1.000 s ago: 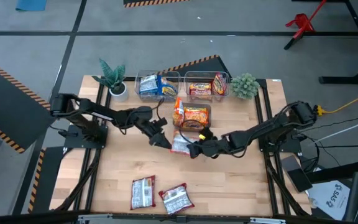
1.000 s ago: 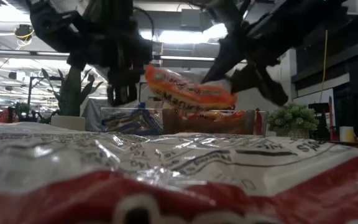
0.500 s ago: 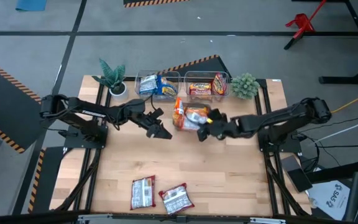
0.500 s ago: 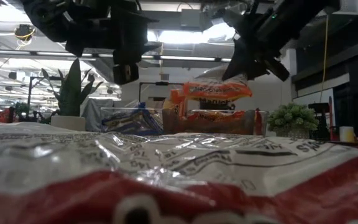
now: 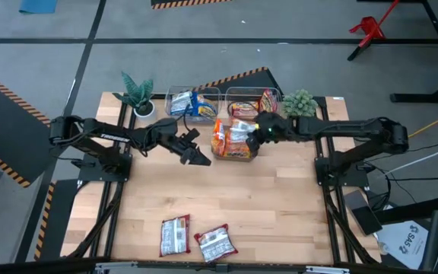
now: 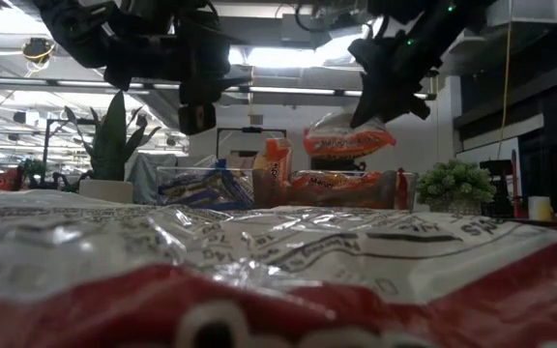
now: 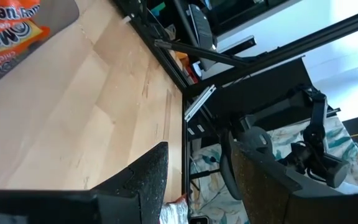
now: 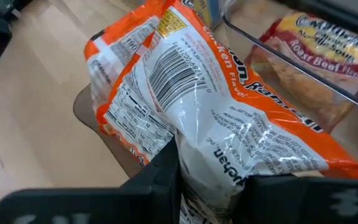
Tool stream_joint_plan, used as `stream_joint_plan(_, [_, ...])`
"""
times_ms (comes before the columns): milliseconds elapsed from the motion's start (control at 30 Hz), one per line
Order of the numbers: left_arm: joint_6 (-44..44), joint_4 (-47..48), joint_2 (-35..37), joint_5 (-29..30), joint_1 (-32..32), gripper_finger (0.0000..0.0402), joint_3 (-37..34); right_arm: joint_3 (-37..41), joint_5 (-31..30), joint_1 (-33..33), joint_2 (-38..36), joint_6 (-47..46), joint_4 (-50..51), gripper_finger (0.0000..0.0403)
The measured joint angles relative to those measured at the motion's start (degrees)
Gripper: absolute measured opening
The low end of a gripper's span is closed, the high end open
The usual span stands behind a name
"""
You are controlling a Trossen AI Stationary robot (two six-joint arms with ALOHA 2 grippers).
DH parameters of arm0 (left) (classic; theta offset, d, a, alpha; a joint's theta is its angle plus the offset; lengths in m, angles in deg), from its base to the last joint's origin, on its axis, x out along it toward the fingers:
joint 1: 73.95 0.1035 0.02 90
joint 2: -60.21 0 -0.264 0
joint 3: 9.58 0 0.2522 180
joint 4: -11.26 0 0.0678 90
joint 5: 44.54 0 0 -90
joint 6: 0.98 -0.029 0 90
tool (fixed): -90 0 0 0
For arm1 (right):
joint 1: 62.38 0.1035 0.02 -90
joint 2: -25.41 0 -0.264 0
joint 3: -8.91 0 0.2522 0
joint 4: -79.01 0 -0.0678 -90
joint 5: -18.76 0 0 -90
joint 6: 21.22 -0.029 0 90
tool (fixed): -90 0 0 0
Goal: Sort Maruchan noodles
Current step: Put the orange noodle pack into the black bin
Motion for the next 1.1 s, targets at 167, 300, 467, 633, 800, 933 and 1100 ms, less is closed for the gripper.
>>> stream_joint_plan(167, [-0.28,-0.02,0.00,0.22,0.74,0.0172,0.00,-0.11,6.69,-3.99,1.16,-0.18,-1.35,0.0075])
stream_joint_plan(300, [-0.61,0.16,0.00,0.75,1.39,0.0172,0.00,-0.11,11.36,-4.51,3.19,-1.35,-2.17,0.0075])
stream_joint_plan(467, [-1.03,0.42,0.00,1.53,2.12,0.0172,0.00,-0.11,11.75,-4.47,6.01,-1.56,-2.50,0.0076])
stream_joint_plan(633, [-1.26,0.44,0.00,1.62,2.37,0.0172,0.00,-0.11,11.51,-4.50,7.46,-1.44,-3.97,0.0082])
stream_joint_plan(800, [-1.51,0.56,0.00,1.68,2.37,0.0172,0.00,-0.11,11.42,-4.50,7.48,-1.20,-3.75,0.0139])
stream_joint_plan(933, [-1.53,0.59,-0.02,1.65,2.35,0.0172,0.00,-1.56,11.53,-4.50,7.16,-0.04,-2.58,0.0195])
stream_joint_plan(1100, [-1.55,0.63,-0.02,1.57,2.33,0.0172,0.00,-6.76,9.43,-4.56,7.12,1.82,6.17,0.0238])
